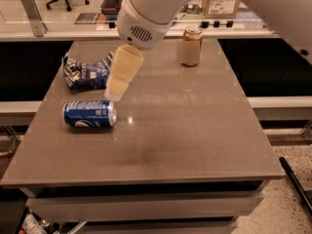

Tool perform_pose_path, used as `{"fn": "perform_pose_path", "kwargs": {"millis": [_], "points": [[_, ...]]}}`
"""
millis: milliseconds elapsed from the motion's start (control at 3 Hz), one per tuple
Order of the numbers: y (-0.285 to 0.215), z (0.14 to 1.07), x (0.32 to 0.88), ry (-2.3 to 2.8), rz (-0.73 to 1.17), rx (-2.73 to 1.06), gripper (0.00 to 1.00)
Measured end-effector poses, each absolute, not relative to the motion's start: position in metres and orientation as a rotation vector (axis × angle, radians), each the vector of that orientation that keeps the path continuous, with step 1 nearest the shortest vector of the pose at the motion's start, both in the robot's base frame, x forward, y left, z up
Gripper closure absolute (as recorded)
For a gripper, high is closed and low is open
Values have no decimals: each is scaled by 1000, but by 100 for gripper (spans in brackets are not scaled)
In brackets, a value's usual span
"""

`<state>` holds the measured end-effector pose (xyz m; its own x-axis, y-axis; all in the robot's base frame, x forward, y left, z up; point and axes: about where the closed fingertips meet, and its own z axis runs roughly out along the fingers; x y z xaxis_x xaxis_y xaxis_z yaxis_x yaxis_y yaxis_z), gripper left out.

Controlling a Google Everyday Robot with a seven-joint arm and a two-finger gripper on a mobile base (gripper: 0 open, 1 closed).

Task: Place pepsi can upright

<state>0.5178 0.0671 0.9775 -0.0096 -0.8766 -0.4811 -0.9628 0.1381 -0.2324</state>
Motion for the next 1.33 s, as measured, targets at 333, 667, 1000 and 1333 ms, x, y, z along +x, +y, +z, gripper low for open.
{"fn": "perform_pose_path", "kwargs": {"millis": [333, 667, 1000, 1333], "points": [[93, 965, 516, 1976, 182, -1763, 0], [93, 966, 516, 1976, 181, -1763, 0], [105, 962, 525, 1980, 152, -1799, 0], [127, 946, 537, 1982, 144, -1849, 0]]}}
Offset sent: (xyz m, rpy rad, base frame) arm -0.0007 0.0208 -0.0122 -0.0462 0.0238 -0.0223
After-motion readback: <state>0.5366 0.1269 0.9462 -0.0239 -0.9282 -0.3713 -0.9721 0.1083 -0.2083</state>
